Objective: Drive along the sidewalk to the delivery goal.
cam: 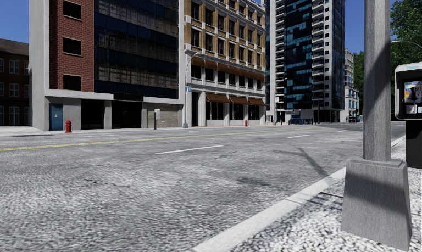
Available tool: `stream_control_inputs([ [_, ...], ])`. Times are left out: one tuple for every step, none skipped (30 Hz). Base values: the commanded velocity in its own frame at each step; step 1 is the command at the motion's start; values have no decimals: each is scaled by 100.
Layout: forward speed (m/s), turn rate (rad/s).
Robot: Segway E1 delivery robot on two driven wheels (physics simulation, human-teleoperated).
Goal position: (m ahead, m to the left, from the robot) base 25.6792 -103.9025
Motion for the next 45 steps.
stream_control_inputs([
  [0, 0],
  [0, 0],
  [0, 0],
  [0, 0],
  [0, 0],
  [0, 0],
  [0, 0],
  [0, 0],
  [0, 0],
  [0, 0],
  [0, 0],
  [0, 0],
  [0, 0],
  [0, 0],
  [0, 0],
  [0, 0],
  [0, 0],
  [0, 0],
  [0, 0],
  [0, 0],
  [0, 0],
  [0, 0],
  [0, 0],
  [0, 0],
  [0, 0],
  [0, 0],
  [0, 0],
  [0, 0],
  [0, 0],
  [0, 0],
  [-3, -4],
  [-18, -23],
  [-23, -32],
  [-30, -38],
  [-30, -38],
  [-39, -45],
  [-57, -49],
  [-62, -50],
  [-52, -50],
  [-52, -50],
  [-46, -50],
  [-44, -50],
  [-44, -50],
  [-44, -50],
  [-44, -50],
])
